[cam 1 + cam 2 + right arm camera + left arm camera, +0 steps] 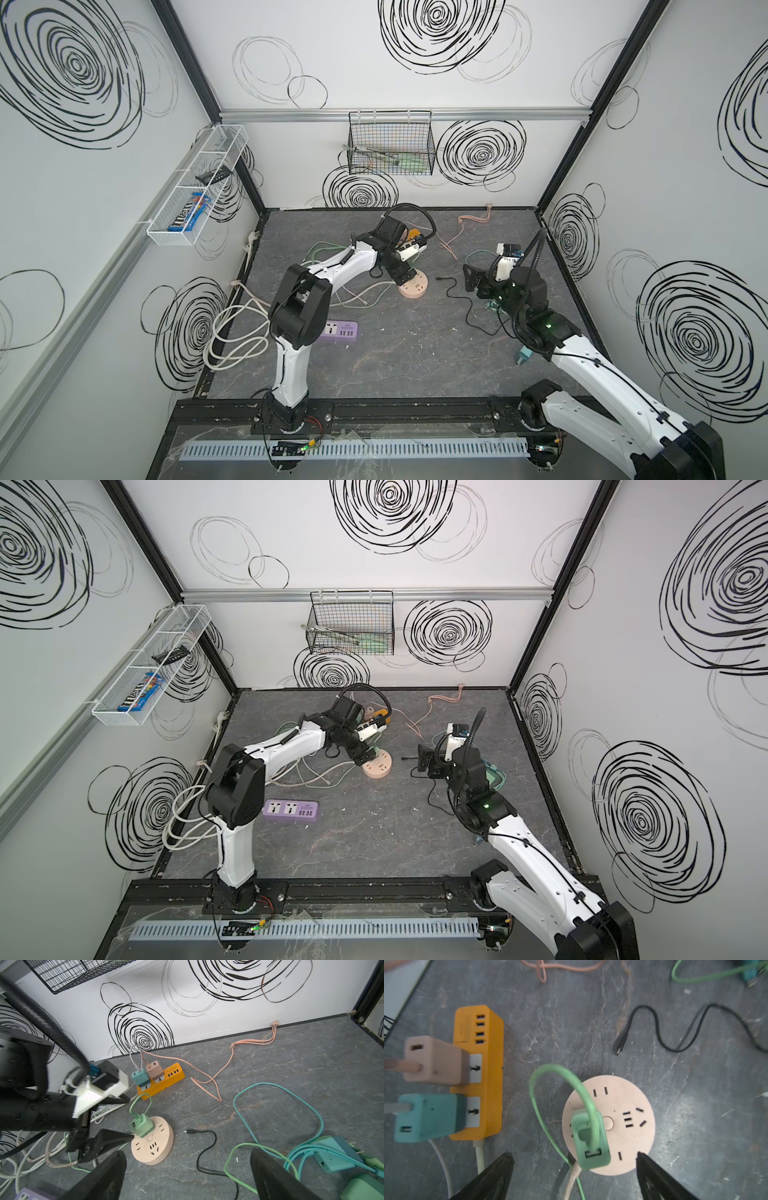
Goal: Insert the plug
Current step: 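Open and raise the left gripper while the right gripper reaches into green cables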
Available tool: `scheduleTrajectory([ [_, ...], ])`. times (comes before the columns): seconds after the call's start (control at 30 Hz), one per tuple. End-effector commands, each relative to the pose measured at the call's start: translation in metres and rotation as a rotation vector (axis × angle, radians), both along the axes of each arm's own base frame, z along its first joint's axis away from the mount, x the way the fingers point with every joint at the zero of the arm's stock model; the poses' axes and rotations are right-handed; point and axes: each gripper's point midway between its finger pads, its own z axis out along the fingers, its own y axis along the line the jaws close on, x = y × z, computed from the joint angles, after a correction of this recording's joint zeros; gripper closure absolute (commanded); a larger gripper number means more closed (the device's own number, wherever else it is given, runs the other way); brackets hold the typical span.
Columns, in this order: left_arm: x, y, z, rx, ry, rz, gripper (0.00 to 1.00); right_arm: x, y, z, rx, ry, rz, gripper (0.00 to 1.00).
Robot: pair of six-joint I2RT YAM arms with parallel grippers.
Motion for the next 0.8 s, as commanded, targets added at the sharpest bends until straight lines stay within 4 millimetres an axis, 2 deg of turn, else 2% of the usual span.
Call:
scheduleTrajectory([
  [0.0,0.005,-0.015,0.062,-0.244,-0.098,0.035,0.04,0.002,-0.014,-0.006,0.025,0.024,-0.077,0.03],
  [0.13,0.007,0.001,0.096,-0.401,-0.207,0.186,0.04,0.004,-0.034,-0.026,0.087,0.1,-0.181,0.03],
  [0.2,0.013,0.021,0.112,-0.504,-0.284,0.303,0.04,0.003,-0.045,-0.037,0.154,0.156,-0.221,0.03],
  [0.3,0.016,0.056,0.121,-0.599,-0.322,0.463,0.04,-0.001,-0.065,-0.057,0.274,0.235,-0.321,0.03],
  [0.47,0.008,0.096,0.134,-0.656,-0.377,0.633,0.04,-0.013,-0.091,-0.088,0.52,0.354,-0.464,0.03],
  [0.6,-0.002,0.123,0.137,-0.647,-0.436,0.749,0.04,-0.017,-0.09,-0.095,0.708,0.449,-0.499,0.03],
  [0.77,-0.006,0.151,0.139,-0.62,-0.515,0.871,0.04,-0.01,-0.077,-0.101,0.798,0.496,-0.472,0.03],
])
